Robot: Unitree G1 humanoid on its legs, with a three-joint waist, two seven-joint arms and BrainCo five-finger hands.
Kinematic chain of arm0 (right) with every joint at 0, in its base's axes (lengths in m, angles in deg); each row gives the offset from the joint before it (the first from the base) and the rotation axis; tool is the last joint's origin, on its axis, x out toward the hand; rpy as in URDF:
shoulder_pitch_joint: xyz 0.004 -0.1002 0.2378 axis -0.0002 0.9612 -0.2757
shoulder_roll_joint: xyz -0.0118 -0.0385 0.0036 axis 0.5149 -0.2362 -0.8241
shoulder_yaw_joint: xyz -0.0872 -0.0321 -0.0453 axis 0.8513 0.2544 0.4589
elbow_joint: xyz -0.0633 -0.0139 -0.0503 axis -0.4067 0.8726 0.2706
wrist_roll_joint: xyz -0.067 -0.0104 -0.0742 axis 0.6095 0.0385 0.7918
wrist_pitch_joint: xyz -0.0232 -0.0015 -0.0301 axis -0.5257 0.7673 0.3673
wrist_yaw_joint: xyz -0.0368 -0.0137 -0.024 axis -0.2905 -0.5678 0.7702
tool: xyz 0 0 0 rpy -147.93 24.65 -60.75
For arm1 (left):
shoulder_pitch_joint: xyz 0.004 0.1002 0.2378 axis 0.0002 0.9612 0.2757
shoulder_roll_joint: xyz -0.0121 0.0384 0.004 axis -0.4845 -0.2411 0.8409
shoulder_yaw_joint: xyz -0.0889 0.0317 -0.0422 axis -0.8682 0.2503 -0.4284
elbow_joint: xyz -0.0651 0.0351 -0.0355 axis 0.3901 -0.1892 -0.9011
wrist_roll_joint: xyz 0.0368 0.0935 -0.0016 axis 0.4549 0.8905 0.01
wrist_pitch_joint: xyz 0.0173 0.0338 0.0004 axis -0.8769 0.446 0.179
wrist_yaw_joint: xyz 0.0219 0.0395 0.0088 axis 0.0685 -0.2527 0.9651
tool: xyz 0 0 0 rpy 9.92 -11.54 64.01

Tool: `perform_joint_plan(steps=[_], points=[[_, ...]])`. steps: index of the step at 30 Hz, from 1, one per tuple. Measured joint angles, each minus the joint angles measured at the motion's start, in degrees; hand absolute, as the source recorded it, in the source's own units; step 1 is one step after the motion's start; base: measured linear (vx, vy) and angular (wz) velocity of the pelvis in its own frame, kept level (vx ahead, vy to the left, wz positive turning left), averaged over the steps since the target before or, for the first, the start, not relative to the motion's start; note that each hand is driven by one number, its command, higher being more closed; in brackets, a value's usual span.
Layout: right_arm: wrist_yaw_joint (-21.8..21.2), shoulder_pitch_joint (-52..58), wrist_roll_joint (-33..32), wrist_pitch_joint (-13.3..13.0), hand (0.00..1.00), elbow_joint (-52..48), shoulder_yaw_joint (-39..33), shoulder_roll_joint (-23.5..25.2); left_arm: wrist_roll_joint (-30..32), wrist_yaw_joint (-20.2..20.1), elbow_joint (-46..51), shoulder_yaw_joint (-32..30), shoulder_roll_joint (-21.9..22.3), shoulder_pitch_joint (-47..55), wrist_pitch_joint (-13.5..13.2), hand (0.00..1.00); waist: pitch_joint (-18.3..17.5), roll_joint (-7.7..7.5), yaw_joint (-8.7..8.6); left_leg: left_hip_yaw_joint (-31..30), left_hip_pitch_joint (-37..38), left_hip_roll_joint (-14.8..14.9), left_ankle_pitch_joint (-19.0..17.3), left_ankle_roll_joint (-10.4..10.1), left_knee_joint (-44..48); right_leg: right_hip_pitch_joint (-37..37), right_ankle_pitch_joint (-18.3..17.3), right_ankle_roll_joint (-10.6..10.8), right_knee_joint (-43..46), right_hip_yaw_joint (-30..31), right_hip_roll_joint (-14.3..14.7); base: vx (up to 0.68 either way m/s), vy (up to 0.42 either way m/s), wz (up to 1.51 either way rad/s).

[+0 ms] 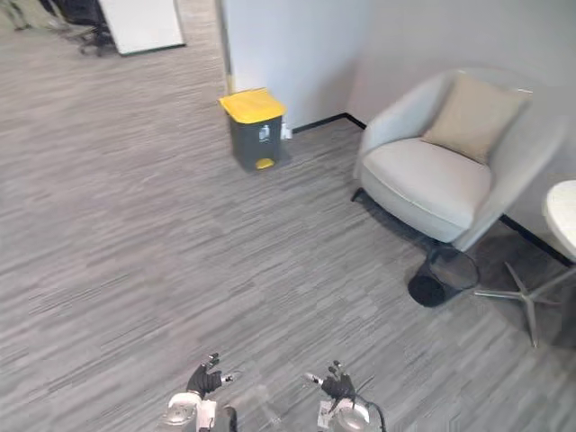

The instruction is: Organize the slippers on the shoe rack

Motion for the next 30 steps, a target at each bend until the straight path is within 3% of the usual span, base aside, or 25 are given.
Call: perform_joint_plan(steps=[3, 5, 7, 9, 11, 16, 18, 19, 20, 21, 23, 25, 28, 30], points=[[-0.1, 0.0, -0.1, -0.1, 0.0, 0.1, 0.3, 0.0, 0.0, 0.0, -0.8, 0.6, 0.1, 0.1, 0.1, 0.0, 0.3, 0.16, 0.31, 6.2, 3.7, 0.7, -0.8, 0.6, -2.6, -2.7, 1.3, 2.2, 3.0, -0.4, -0.6, 0.07, 0.201, -1.19], [-0.1, -1.1, 0.0, -0.1, 0.0, 0.9, 0.4, 0.0, -0.2, 0.0, -0.9, 0.6, -0.1, 0.2, 0.1, 0.0, 0.3, 0.49, 1.69, 13.1, 7.3, 1.8, -0.7, 0.8, -5.8, -6.5, 2.4, 4.1, 5.6, -10.0, -2.8, 0.05, 0.098, -1.54], [0.0, -2.2, 0.1, -0.2, 0.0, 4.2, 0.3, -0.1, -0.9, 0.1, -1.0, 0.7, -1.0, -0.4, 0.1, 0.0, -0.2, -0.02, 0.65, 18.2, 8.9, 1.6, -0.1, 0.6, -8.2, -7.7, 2.5, 3.7, 2.1, -30.9, -7.5, 0.03, -0.011, -1.24], [0.0, -2.6, 0.2, -0.3, 0.0, 4.9, 0.3, -0.7, -1.2, 0.1, -2.3, 1.2, -1.5, -1.3, 0.1, 0.0, -0.5, -0.23, 0.1, 19.2, 10.1, 0.8, 1.4, 0.3, -11.3, -7.3, 3.0, 2.4, -0.6, -36.5, -8.1, 0.04, -0.091, -0.68], [0.0, -3.9, 0.5, -0.7, 0.0, 6.8, -0.4, -2.2, -1.2, 0.0, -4.2, 3.3, -1.9, -3.1, 0.1, 0.0, -0.2, 1.49, -1.0, 18.9, 12.3, 0.0, 3.5, 0.1, -14.8, -5.1, 4.2, 0.7, -4.6, -35.5, -6.9, 0.03, -0.093, -0.25], [0.1, -4.1, 0.3, -0.8, 0.0, 9.5, -2.7, -4.1, -1.0, -0.2, -4.9, 4.3, -1.8, -3.4, 0.1, 0.0, 0.0, 1.82, -0.93, 18.6, 12.5, 1.4, 3.3, -0.8, -10.8, -2.6, 4.5, 0.3, -7.4, -34.5, -6.2, 0.02, -0.076, -0.14], [0.1, -3.8, 0.3, -0.7, 0.0, 8.8, -3.0, -3.9, -1.0, -0.2, -4.3, 2.8, -1.4, -2.5, 0.3, 0.0, 1.1, 0.68, -0.29, 17.9, 6.7, 5.1, 2.5, -1.2, 5.5, -2.4, 4.7, -0.2, -7.1, -32.4, -5.7, -0.01, -0.131, -0.68], [0.1, -3.5, 0.0, -0.8, 0.0, 7.5, -2.6, -3.9, -0.9, -0.3, -3.4, 1.7, -0.4, -1.9, 0.5, 0.0, 2.2, 1.54, -0.03, 15.1, 3.0, 8.2, 2.9, -0.5, 16.8, -1.2, 4.3, -1.1, -7.0, -30.3, -4.5, -0.01, -0.072, -0.79], [0.3, -3.4, -0.1, -0.7, 0.0, 6.9, -2.4, -4.0, -0.9, -0.3, -2.8, 1.8, -0.2, -1.6, 0.5, 0.0, 2.6, 1.74, 0.04, 13.9, 1.9, 8.6, 3.2, -0.1, 19.8, -0.9, 3.8, -1.7, -6.9, -29.4, -4.4, -0.01, 0.04, -1.53], [0.6, -3.2, -0.4, -0.6, 0.0, 5.6, -2.2, -4.6, -1.0, -0.2, -1.2, 1.6, 1.4, -0.7, 0.5, 0.0, 2.8, 2.72, 0.59, 5.1, 0.5, 6.8, -0.4, -0.7, 20.5, -2.1, 3.5, -1.6, -4.6, -24.6, -3.4, -0.04, 0.133, -1.53], [0.7, -3.0, -1.3, -0.6, 0.0, 4.3, -2.1, -4.1, -1.1, -0.6, -0.2, 1.5, 1.5, -1.0, 0.3, 0.0, 2.5, 2.92, 0.58, -4.2, 2.3, 2.8, -0.9, -1.5, 10.9, -4.5, 3.4, -0.8, -2.9, -20.7, -2.4, -0.05, 0.177, -1.26], [0.9, -2.0, -1.8, -0.7, 0.0, 3.8, -2.2, -3.4, -1.1, -0.4, -0.2, 0.6, 2.0, -1.7, 0.3, 0.0, 1.5, 1.84, 0.13, -9.3, 4.5, 0.4, -1.7, -2.6, 4.4, -6.7, 4.4, 0.9, -3.4, -18.7, -2.8, -0.03, 0.135, -0.41], [0.8, -1.8, -1.8, -0.6, 0.0, 3.9, -2.5, -3.4, -1.2, 0.0, -1.1, 0.3, 2.0, -2.1, 0.3, 0.0, 1.5, 1.64, 0.15, -6.2, 7.5, 1.3, -4.0, -2.9, -1.7, -7.1, 6.5, 2.3, -5.2, -16.0, -2.4, -0.06, 0.185, -0.37], [0.8, -1.6, -1.8, -0.5, 0.0, 4.1, -2.0, -3.1, -1.2, 0.2, -1.5, -0.5, 1.5, -1.0, 0.3, 0.0, 1.2, 1.1, 1.85, -1.8, 8.3, 1.3, -4.7, -2.6, -2.6, -9.0, 7.2, 3.2, -4.1, -12.2, -2.4, -0.09, 0.194, -0.89]])
